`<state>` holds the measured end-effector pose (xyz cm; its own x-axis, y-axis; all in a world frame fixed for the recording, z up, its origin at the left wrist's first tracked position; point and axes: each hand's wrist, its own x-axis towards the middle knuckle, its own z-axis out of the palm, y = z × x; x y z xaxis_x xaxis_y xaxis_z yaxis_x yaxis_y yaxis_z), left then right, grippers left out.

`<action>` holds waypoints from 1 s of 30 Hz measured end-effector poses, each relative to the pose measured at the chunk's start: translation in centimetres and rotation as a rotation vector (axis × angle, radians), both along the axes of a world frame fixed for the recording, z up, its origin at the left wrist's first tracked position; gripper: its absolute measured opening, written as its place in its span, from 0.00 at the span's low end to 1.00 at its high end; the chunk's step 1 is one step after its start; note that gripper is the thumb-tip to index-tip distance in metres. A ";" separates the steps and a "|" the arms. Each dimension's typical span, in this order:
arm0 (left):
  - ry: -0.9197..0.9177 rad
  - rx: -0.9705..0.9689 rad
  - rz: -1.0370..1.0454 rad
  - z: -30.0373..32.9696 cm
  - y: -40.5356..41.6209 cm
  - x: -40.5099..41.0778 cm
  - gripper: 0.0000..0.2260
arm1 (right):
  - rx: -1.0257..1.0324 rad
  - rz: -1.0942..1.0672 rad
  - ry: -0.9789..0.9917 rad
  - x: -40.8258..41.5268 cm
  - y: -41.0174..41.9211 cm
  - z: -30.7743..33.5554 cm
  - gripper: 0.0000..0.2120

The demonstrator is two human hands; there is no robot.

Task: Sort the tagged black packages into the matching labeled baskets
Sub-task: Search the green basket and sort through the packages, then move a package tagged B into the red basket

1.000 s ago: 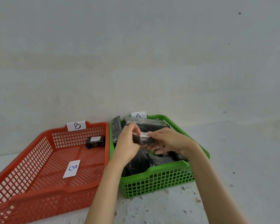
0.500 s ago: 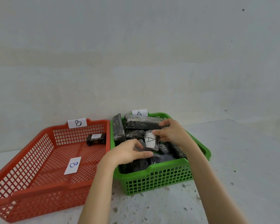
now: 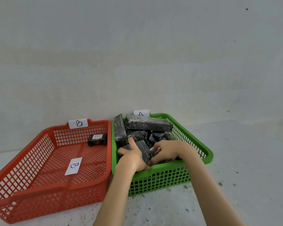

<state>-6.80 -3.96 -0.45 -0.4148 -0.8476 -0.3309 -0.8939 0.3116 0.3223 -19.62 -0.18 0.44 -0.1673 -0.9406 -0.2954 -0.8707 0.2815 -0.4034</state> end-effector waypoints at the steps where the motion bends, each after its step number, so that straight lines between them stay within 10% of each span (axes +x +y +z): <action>1: -0.015 0.037 -0.013 -0.1 -0.3 0.0 0.49 | -0.040 0.025 -0.024 -0.1 0.1 0.3 0.25; 6: 0.026 0.122 -0.057 -0.3 -1.2 0.6 0.49 | -0.643 -0.233 -0.149 -1.9 1.5 2.5 0.12; 10: 0.064 0.142 -0.060 -0.5 -1.3 0.7 0.50 | -1.102 -0.547 -0.754 -3.9 3.0 4.2 0.09; 21: 0.058 0.000 -0.085 0.7 -0.5 0.9 0.56 | -1.047 -0.544 -1.474 -5.5 3.4 2.8 0.08; 24: 0.280 -0.088 -0.169 2.2 0.1 1.3 0.57 | -1.012 -0.494 -1.459 -5.2 3.2 2.9 0.08; 27: 0.782 0.244 -0.397 4.2 1.5 2.3 0.53 | -1.034 -0.471 -1.492 -4.7 3.1 3.3 0.07; 30: 1.232 0.548 -0.328 5.0 1.4 2.6 0.29 | -1.036 -0.450 -1.571 -3.9 2.9 3.9 0.06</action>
<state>-4.17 -2.55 4.50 -0.8320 -0.5381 0.1348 0.1421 0.0282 0.9894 -23.54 2.70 4.31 -0.5902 -0.7916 0.1583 0.4365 -0.4779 -0.7623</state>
